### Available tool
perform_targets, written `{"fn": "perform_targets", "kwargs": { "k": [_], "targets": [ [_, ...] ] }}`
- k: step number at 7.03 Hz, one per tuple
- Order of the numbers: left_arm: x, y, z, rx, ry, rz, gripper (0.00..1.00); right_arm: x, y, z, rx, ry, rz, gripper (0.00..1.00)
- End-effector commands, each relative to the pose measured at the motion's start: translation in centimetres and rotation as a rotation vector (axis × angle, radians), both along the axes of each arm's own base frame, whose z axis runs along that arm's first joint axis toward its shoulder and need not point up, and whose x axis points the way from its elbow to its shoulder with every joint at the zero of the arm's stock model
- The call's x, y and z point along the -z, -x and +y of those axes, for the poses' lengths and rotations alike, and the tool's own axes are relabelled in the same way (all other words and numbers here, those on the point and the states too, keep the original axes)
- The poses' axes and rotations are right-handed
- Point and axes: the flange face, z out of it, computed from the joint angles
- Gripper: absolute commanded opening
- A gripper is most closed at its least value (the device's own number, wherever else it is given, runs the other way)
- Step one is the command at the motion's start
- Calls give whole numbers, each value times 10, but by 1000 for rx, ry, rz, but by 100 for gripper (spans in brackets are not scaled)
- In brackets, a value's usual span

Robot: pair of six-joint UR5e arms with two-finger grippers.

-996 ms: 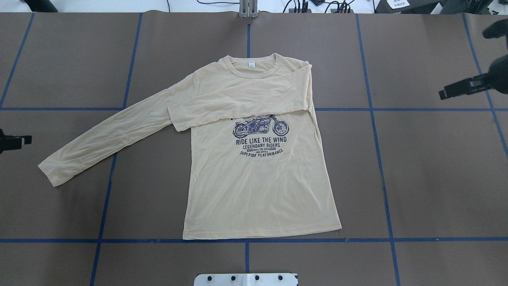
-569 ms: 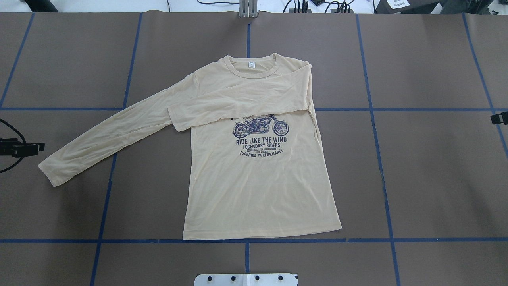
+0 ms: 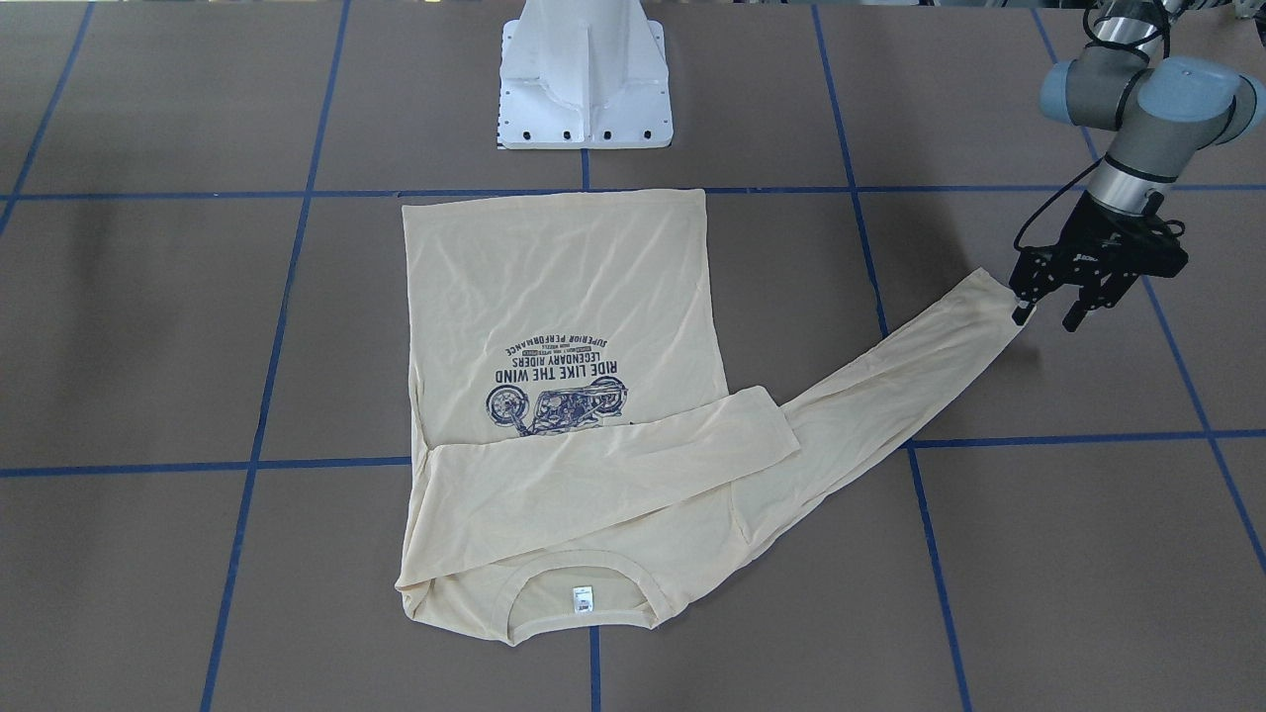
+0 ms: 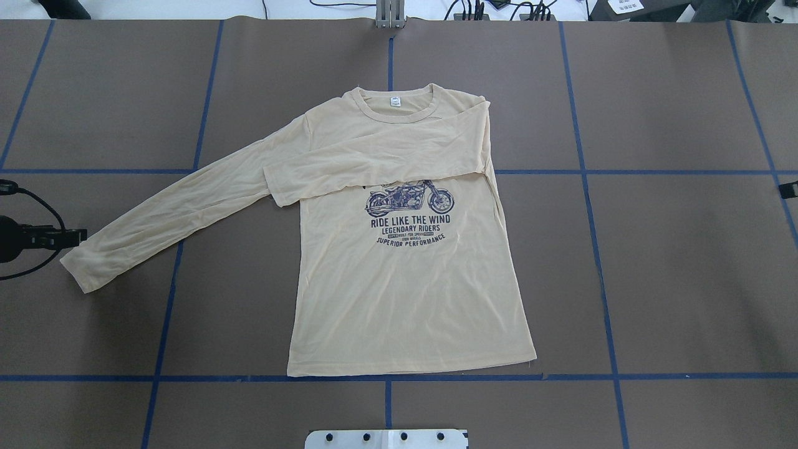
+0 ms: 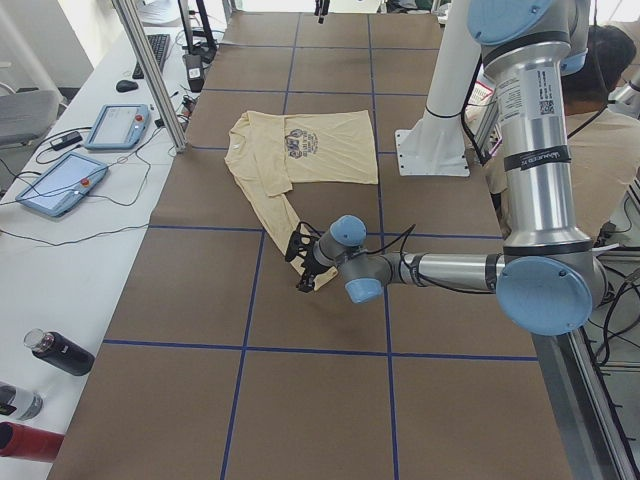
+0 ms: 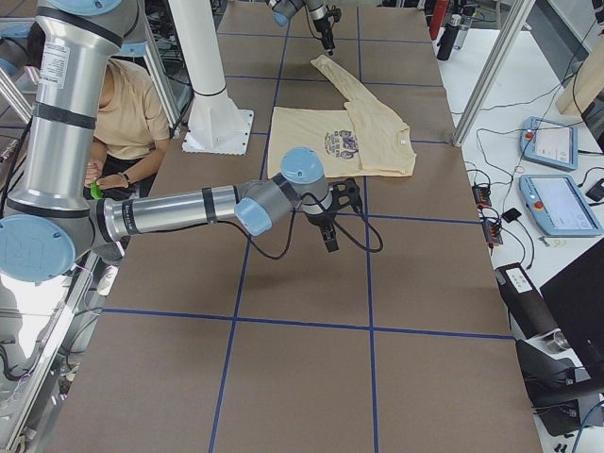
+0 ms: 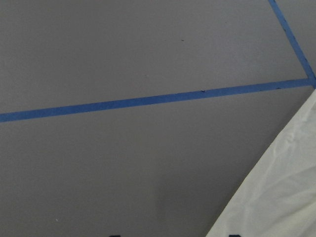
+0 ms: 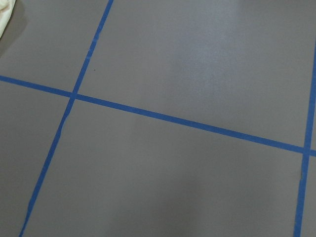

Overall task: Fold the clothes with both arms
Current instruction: 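Move the left gripper to the other sleeve cuff and grasp it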

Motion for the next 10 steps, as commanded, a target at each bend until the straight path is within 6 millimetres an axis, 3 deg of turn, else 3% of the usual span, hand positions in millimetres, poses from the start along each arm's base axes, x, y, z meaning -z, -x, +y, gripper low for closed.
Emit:
{"fn": "perform_targets", "kwargs": {
  "k": [1, 7, 9, 10],
  "targets": [
    [-5, -9, 9, -15, 17, -4, 71, 1, 0, -1, 0, -3, -1, 100],
    [-17, -14, 25, -48, 34, -24, 69, 2, 1, -1, 0, -3, -2, 100],
    [-17, -15, 25, -50, 34, -24, 55, 3, 0, -2, -2, -6, -2, 100],
    [-17, -15, 25, -51, 34, -24, 43, 3, 1, -2, 0, -6, -2, 100]
  ]
}}
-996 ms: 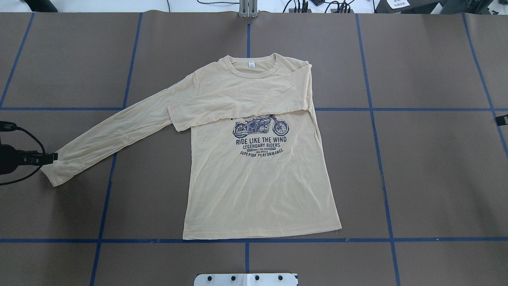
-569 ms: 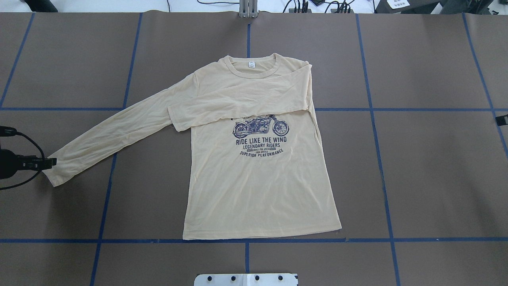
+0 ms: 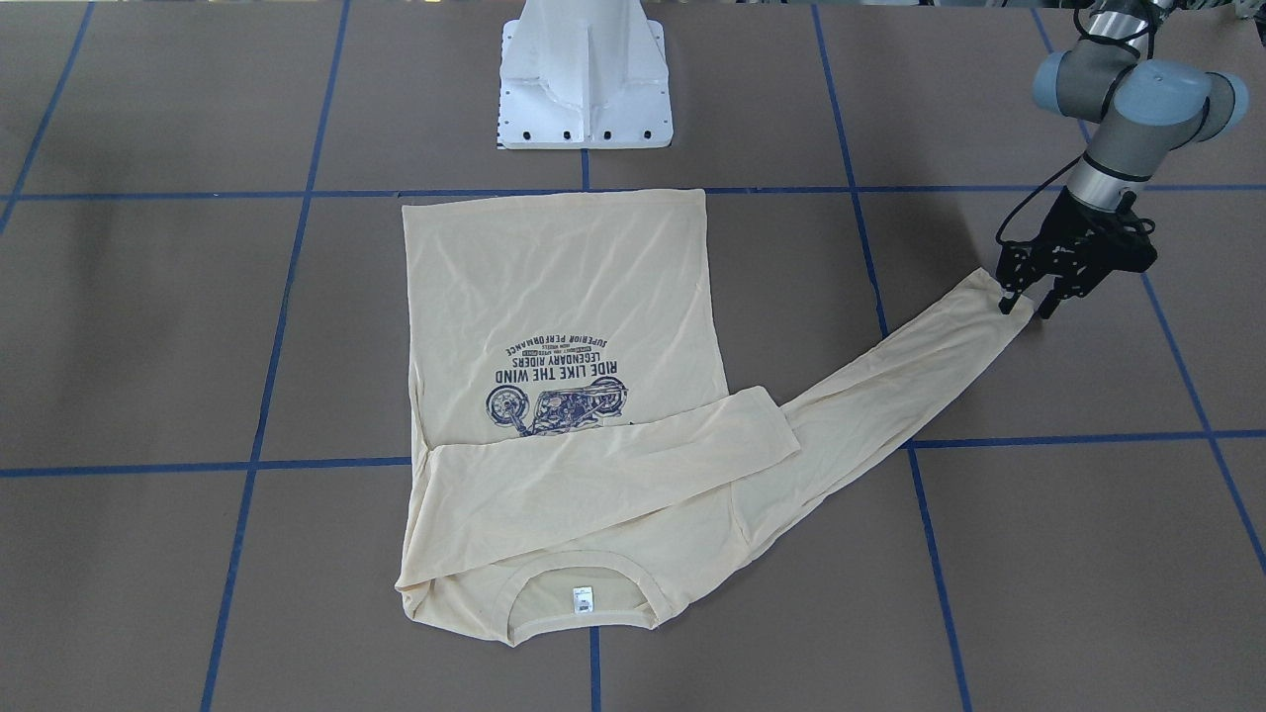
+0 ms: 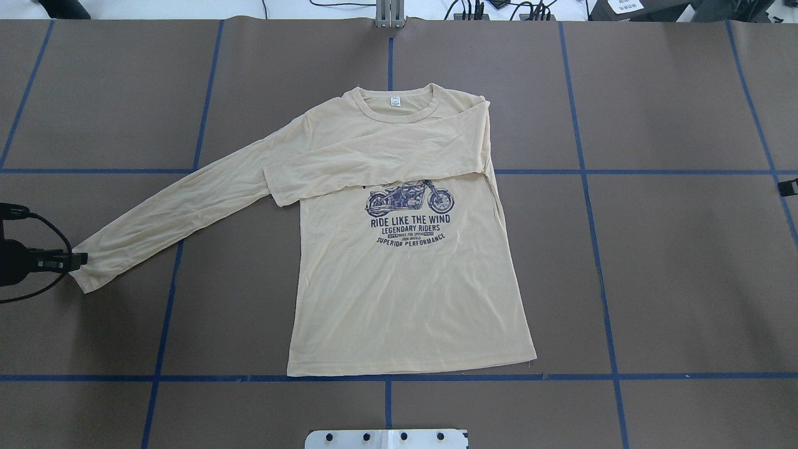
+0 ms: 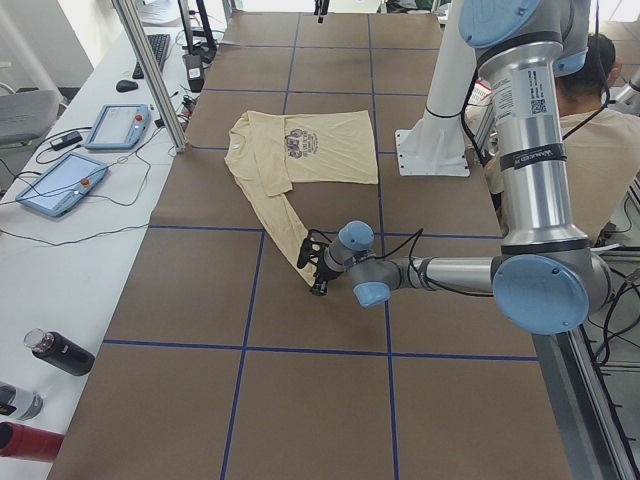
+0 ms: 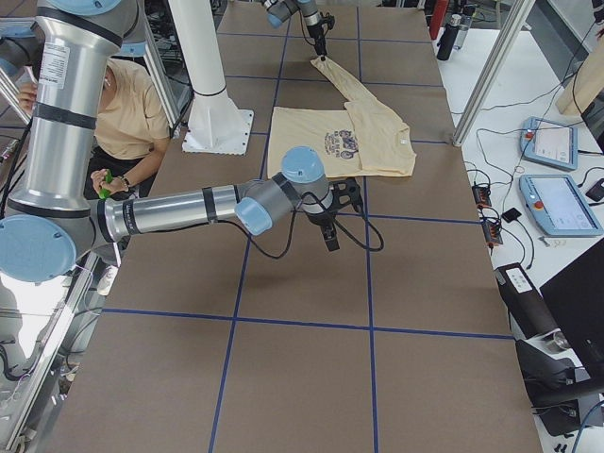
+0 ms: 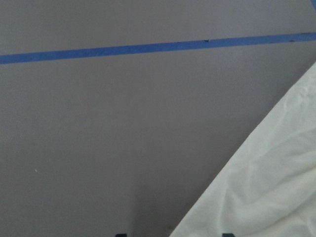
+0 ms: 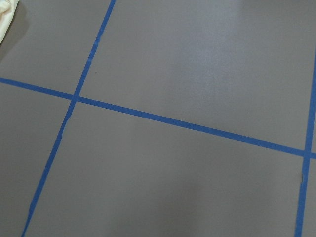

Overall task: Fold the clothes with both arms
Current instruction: 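Move the left gripper to the other sleeve cuff and grasp it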

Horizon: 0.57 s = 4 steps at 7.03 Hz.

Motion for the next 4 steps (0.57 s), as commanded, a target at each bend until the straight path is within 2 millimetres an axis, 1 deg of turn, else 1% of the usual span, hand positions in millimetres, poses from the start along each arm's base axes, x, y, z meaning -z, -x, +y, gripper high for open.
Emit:
{"fn": "perform_targets", "kwargs": {
  "k": [1, 2, 3, 4],
  "targets": [
    [-1, 0, 1, -3, -3, -3, 24, 2, 0, -2, 0, -4, -2, 100],
    [0, 2, 2, -4, -4, -4, 7, 2, 0, -2, 0, -5, -3, 100],
    [-1, 8, 6, -7, -5, -8, 0, 3, 1, -3, 0, -7, -3, 100],
    [12, 15, 12, -11, -17, 5, 0, 3, 1, -3, 0, -5, -3, 100]
  ]
}}
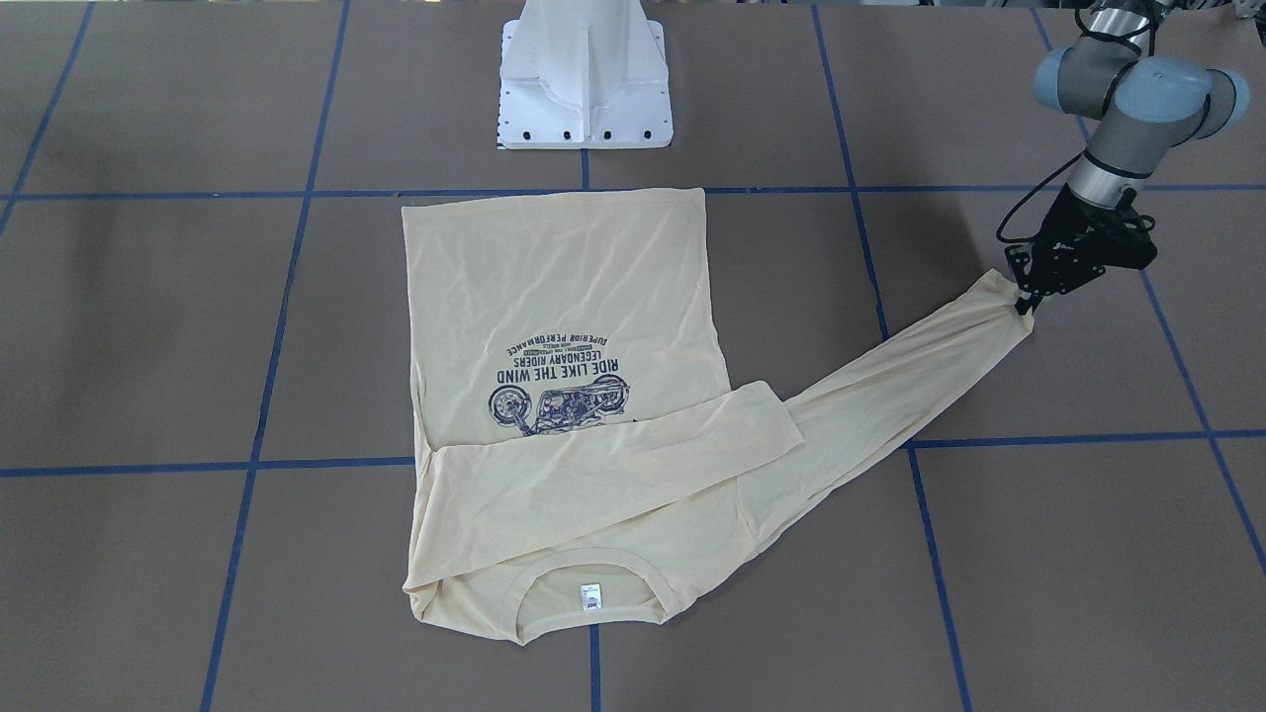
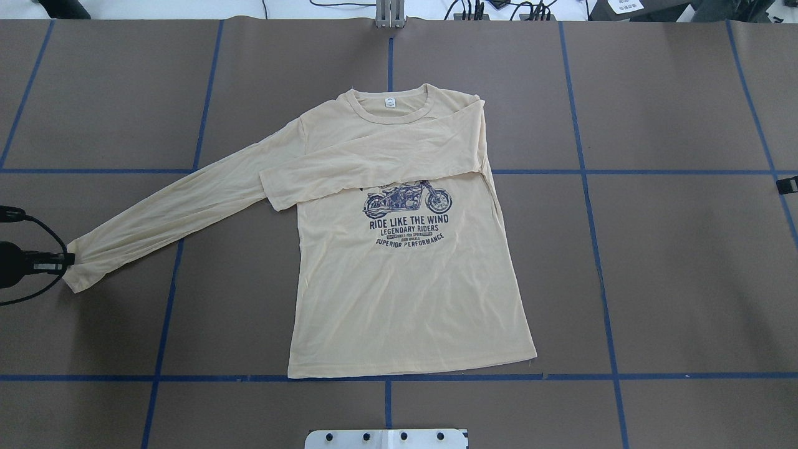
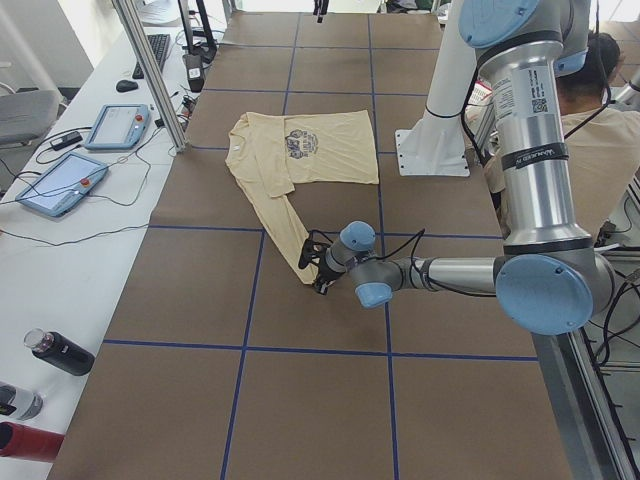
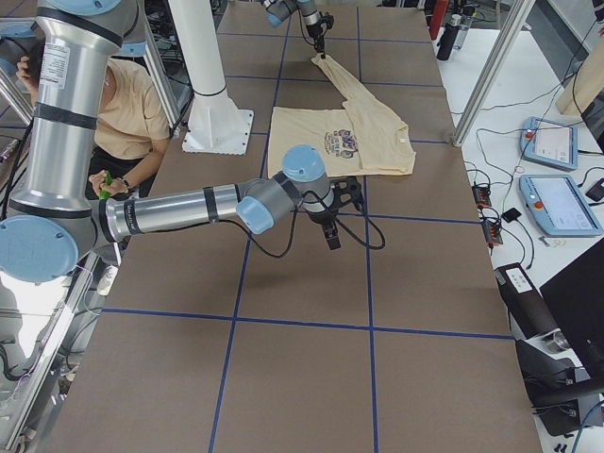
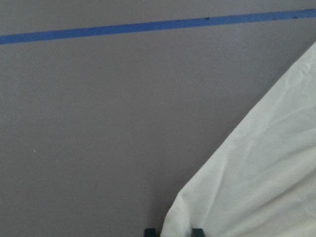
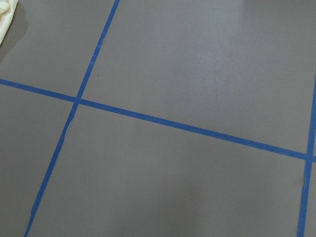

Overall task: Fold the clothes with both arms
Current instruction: 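Carry the grasped sleeve with the left gripper across the shirt to the collar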

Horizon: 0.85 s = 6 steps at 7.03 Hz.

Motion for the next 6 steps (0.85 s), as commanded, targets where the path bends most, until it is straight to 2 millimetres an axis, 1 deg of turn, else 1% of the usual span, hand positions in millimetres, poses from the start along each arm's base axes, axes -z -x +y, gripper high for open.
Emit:
{"fn": "perform_targets", "kwargs": {
  "k": [1, 2, 3, 4, 5, 6],
  "targets": [
    [29, 13, 4, 6, -22, 27, 0, 0, 1, 0, 1, 0, 1, 100],
    [55, 5, -3, 5, -6, 12, 0, -2, 1, -1, 1, 3, 2, 100],
    [94, -8, -14, 1, 8, -6, 0, -3, 0, -1, -1, 6, 3, 100],
    [142, -25, -29, 1, 13, -11, 0, -5, 0, -2, -2, 8, 5, 100],
    [205, -56, -58, 3, 23, -23, 0, -5, 1, -2, -1, 7, 6, 100],
    [275, -92, -88, 3, 30, -26, 0, -5, 0, -2, -3, 8, 6, 100]
  ]
}}
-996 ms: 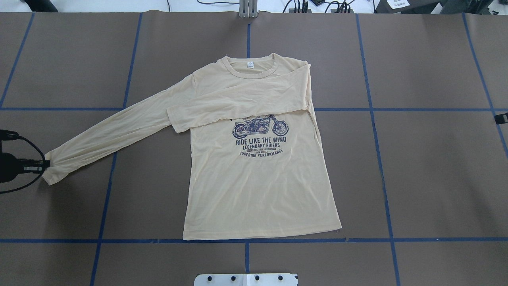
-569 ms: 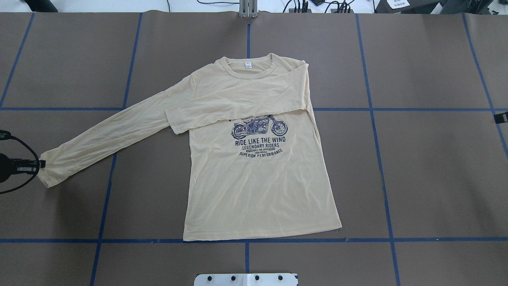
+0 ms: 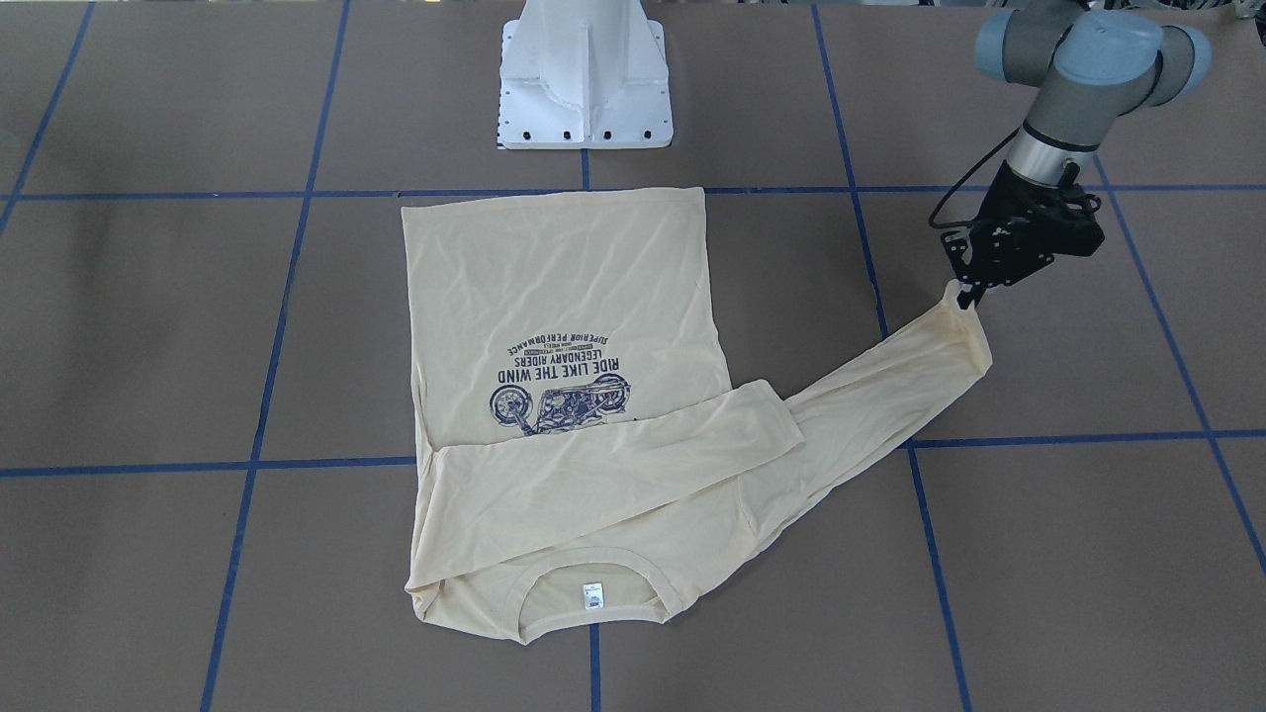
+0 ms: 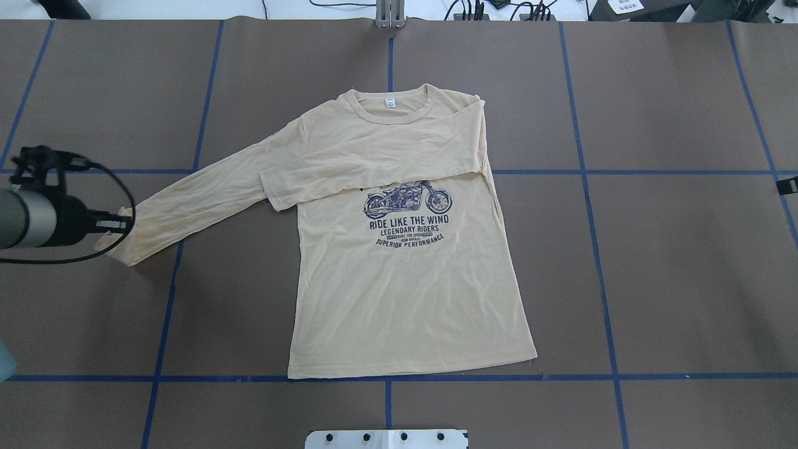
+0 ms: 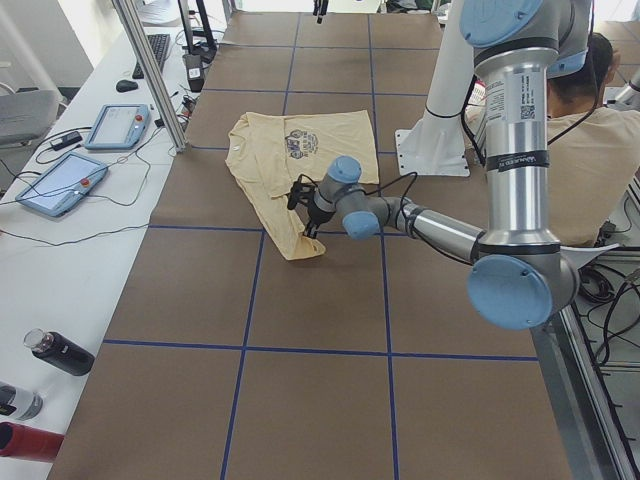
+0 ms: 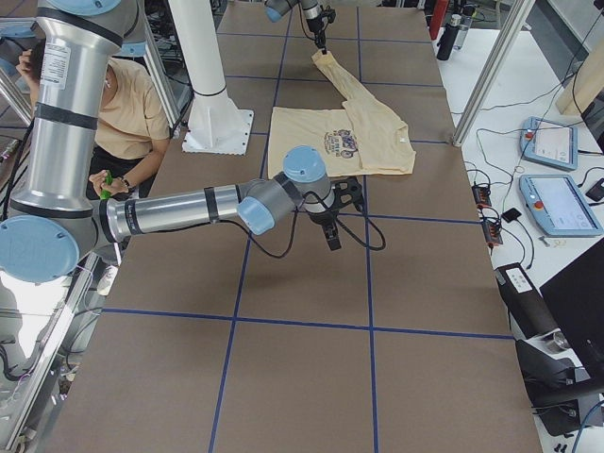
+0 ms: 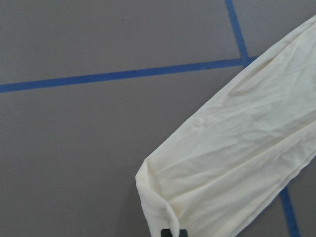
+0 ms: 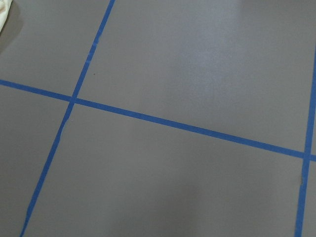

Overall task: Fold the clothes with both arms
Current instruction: 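Carry the grasped sleeve with the left gripper across the shirt to the collar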

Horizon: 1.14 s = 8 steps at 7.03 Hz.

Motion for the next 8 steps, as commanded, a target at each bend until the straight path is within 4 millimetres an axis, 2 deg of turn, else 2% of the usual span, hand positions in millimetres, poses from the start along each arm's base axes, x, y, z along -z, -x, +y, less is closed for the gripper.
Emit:
{"fn": "perform_targets", "kwargs": {
  "k": [1, 2, 3, 5, 7, 8],
  "targets": [
    [141, -64, -52, 3, 24, -5, 0, -2, 0, 0, 0, 5, 1, 100],
    [186, -85, -68, 10, 49, -8, 0, -5, 1, -1, -2, 12, 4, 100],
    [217, -109, -79, -5, 84, 32, 0, -8, 1, -2, -3, 15, 6, 100],
    [304, -165, -121, 33, 142, 106, 0, -7, 1, -4, -7, 15, 5, 100],
    [376, -206, -154, 63, 211, 141, 0, -5, 2, -7, -9, 13, 3, 100],
    [403, -228, -165, 98, 268, 158, 0, -3, 2, -8, -9, 10, 2, 100]
  ]
}}
